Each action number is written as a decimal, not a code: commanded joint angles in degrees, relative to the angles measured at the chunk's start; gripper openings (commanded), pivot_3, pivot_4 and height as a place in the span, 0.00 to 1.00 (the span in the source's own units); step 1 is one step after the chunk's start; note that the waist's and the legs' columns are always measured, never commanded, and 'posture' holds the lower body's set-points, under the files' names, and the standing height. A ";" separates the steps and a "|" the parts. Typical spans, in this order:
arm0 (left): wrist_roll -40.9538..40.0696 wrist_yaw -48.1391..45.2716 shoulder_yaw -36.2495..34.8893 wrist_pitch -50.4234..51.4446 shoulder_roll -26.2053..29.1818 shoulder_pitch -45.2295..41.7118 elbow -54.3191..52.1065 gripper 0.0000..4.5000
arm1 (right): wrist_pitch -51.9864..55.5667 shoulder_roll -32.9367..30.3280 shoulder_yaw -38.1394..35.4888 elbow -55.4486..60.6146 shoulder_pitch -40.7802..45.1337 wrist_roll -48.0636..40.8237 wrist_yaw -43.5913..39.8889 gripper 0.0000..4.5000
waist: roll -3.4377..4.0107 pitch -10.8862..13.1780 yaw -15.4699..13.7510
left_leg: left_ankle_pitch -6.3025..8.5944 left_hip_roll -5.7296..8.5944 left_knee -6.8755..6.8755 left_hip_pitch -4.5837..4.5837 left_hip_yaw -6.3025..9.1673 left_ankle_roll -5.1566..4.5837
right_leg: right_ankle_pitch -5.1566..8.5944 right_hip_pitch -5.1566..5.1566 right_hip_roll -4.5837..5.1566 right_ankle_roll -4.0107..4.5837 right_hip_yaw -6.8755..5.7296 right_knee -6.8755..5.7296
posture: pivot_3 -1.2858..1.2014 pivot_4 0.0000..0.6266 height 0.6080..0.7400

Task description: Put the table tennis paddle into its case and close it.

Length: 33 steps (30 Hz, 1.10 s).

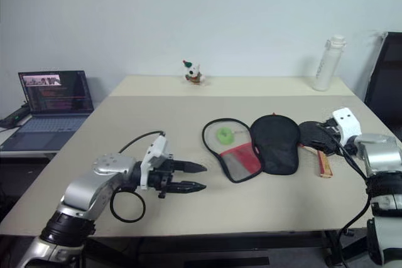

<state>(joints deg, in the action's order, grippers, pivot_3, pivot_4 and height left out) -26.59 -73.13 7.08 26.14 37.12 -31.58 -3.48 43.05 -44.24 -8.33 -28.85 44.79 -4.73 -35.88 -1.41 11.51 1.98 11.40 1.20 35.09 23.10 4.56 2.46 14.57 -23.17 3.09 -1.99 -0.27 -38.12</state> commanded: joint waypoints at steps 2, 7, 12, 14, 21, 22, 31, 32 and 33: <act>0.41 0.16 -0.27 -1.25 -1.24 -2.61 1.99 0.58 | 5.82 3.22 -6.95 6.29 -3.23 -1.85 9.65 0.99 | -0.01 -0.01 -0.02 | 0.00 -0.01 0.00 -0.04 -0.01 0.00 | 0.00 0.02 -0.01 0.00 0.01 -0.01 | 0.52 0.24 1.00; 0.58 -0.44 -0.12 -1.38 -2.11 -3.99 3.01 0.58 | 9.43 7.86 -9.69 6.33 -3.17 -3.72 14.95 0.99 | 0.01 0.00 -0.01 | -0.01 0.01 0.00 -0.05 -0.09 -0.01 | -0.01 0.02 -0.02 0.01 0.11 -0.01 | 0.52 0.24 1.00; 0.36 -1.22 -0.30 -1.24 -2.73 -5.91 3.83 0.58 | 6.81 10.23 -7.73 1.51 -2.08 -2.90 17.24 0.99 | 0.01 0.00 -0.04 | -0.01 0.02 0.00 -0.05 -0.09 -0.02 | -0.02 0.02 -0.02 0.00 0.13 0.00 | 0.52 0.24 1.00; 0.58 -1.24 -0.39 -1.48 -2.84 -6.65 4.19 0.58 | 5.13 11.12 -6.54 -1.69 -1.19 -2.40 17.53 0.99 | 0.00 0.00 -0.02 | -0.01 0.03 0.00 -0.05 -0.09 -0.02 | -0.02 0.02 -0.02 0.00 0.13 0.00 | 0.52 0.24 1.00; 0.79 -0.49 -0.89 -1.33 -2.82 -5.95 3.36 0.58 | -1.33 12.20 -4.67 -12.47 1.71 -1.42 18.94 0.99 | -0.11 -0.07 0.80 | -0.05 0.01 0.03 -0.19 -0.22 -0.08 | -0.13 0.12 -0.04 -0.16 0.30 0.03 | 0.52 0.24 1.00; 0.76 -0.33 -0.97 -1.25 -2.74 -5.69 3.11 0.58 | -2.14 12.31 -4.95 -13.90 2.14 -1.51 19.46 0.99 | -0.12 -0.08 0.88 | -0.08 0.01 0.03 -0.19 -0.26 -0.13 | -0.16 0.13 -0.04 -0.21 0.34 0.04 | 0.52 0.24 1.00; 0.56 0.67 -1.51 -0.99 -1.72 -3.88 1.64 0.58 | -7.23 12.66 -7.75 -20.32 5.06 -3.05 23.85 0.43 | -0.24 -0.15 0.93 | -0.24 0.07 0.14 -0.31 -0.48 -0.36 | -0.40 0.28 -0.03 -0.50 0.68 0.16 | 0.52 0.24 1.00; 0.51 0.73 -1.53 -0.98 -1.68 -3.77 1.54 0.58 | -7.61 12.60 -7.76 -20.44 5.24 -3.20 24.14 0.36 | -0.24 -0.15 0.92 | -0.24 0.07 0.14 -0.30 -0.48 -0.36 | -0.41 0.27 -0.03 -0.52 0.70 0.16 | 0.52 0.24 1.00; 0.42 0.85 -1.56 -0.86 -1.63 -3.51 1.27 0.58 | -7.90 12.40 -8.21 -20.04 5.63 -3.62 24.55 0.31 | -0.24 -0.15 0.92 | -0.24 0.08 0.14 -0.30 -0.50 -0.36 | -0.42 0.27 -0.02 -0.53 0.72 0.17 | 0.52 0.24 1.00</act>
<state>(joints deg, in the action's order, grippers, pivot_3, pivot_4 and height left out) -25.61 -72.60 6.89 25.66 34.87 -35.06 0.14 36.48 -31.33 -15.07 -48.66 49.93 -8.03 -12.88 -1.65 11.36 2.90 11.17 1.28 35.22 22.80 4.04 2.10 14.15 -22.90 3.07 -2.53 0.46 -37.94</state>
